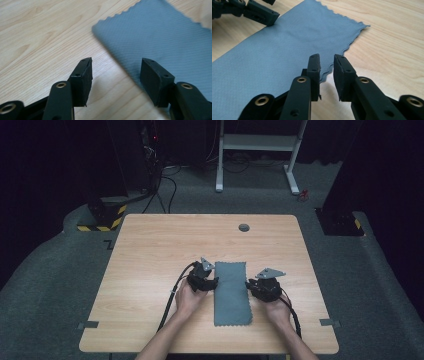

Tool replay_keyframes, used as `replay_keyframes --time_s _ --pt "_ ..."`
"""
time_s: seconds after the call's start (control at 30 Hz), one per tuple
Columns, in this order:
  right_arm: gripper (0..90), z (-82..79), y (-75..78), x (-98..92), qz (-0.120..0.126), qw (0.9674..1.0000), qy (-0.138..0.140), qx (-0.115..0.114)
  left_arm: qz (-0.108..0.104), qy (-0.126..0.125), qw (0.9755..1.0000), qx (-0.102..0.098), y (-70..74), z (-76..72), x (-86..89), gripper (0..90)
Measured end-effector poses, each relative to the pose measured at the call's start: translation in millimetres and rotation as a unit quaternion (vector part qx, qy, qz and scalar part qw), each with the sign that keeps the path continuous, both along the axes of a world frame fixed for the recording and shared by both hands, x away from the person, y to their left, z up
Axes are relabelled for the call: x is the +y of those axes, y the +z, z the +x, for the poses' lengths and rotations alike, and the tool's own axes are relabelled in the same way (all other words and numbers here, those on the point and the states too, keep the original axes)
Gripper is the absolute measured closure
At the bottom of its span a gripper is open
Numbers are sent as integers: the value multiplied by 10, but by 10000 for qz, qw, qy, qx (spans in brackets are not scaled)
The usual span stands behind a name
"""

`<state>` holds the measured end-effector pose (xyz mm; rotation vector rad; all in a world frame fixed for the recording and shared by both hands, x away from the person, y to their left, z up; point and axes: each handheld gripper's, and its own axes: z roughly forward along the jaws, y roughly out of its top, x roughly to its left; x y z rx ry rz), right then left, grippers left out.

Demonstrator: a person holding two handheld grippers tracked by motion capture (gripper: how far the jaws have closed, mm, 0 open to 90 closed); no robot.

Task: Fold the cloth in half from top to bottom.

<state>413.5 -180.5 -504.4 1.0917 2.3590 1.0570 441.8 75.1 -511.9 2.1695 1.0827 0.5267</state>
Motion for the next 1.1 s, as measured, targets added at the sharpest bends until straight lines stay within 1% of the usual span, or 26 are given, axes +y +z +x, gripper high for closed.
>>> replay_keyframes --time_s 0.03,0.07,0.1,0.13,0.17,0.23,0.27,0.3,0.33,0.37,0.4,0.47,0.5,0.53,0.57,0.63,0.7,0.73,0.8,0.83,0.87,0.9,0.97,1.0,1.03,1.1 --pt "746 28 2 -5 10 10000 -12 -2 37 15 10000 46 -20 12 10 436" --pt "741 56 6 -9 13 10000 -46 41 -56 44 9999 99 -29 21 31 430" --pt "739 97 10 -13 -9 10000 -73 47 -77 71 9999 93 -28 29 40 425" --pt "738 123 13 -19 -22 9999 -83 54 -52 106 9999 62 -22 35 50 429" --pt "736 160 16 -25 -13 9999 -109 72 -56 148 9999 11 -19 43 60 446" --pt "731 245 23 -26 43 9997 -184 140 -355 234 9991 75 -18 87 106 446" --pt "727 287 24 -27 61 9997 -203 151 -447 254 9986 79 -19 105 122 446" --pt "724 319 23 -24 87 9996 -228 169 -538 264 9981 131 -17 136 136 446" --pt "721 356 24 -17 95 9994 -272 206 -510 246 9981 234 -9 182 125 443" --pt "718 403 19 -1 108 9992 -328 206 -442 200 9986 224 0 207 110 439" --pt "716 424 16 7 137 9990 -366 209 -449 168 9987 185 18 237 69 439" --pt "715 494 2 35 111 9987 -434 233 -480 140 9985 206 47 291 28 439" --pt "712 523 -4 52 99 9984 -487 251 -524 192 9980 281 57 338 5 440" --pt "707 557 -14 74 104 9980 -556 268 -521 220 9979 328 60 371 -1 440" --pt "701 575 -22 81 127 9979 -582 251 -569 298 9972 374 58 414 -9 440" --pt "684 638 -52 105 145 9968 -724 319 -648 380 9961 463 51 463 -17 447" --pt "678 690 -74 125 120 9961 -792 367 -566 427 9961 522 36 501 -30 455" --pt "676 719 -81 137 121 9958 -833 371 -477 438 9964 547 19 525 -38 457" --pt "675 759 -91 151 122 9954 -900 303 -472 468 9962 555 3 537 -43 465" --pt "672 770 -100 154 131 9950 -934 314 -476 489 9962 535 0 544 -42 471" --pt "668 799 -117 156 114 9946 -945 416 -467 513 9962 518 -2 546 -49 479" --pt "668 807 -124 164 111 9944 -968 418 -379 494 9970 457 -4 543 -58 490" --pt "672 826 -118 186 30 9945 -966 410 -230 404 9983 340 -11 529 -85 521" --pt "679 837 -115 208 -63 9948 -944 371 -239 415 9982 367 -7 530 -88 547" --pt "690 844 -110 237 -169 9950 -922 340 -223 395 9983 377 -2 533 -90 553" --pt "743 851 -103 279 -264 9955 -846 321 -235 371 9982 401 2 532 -103 594"
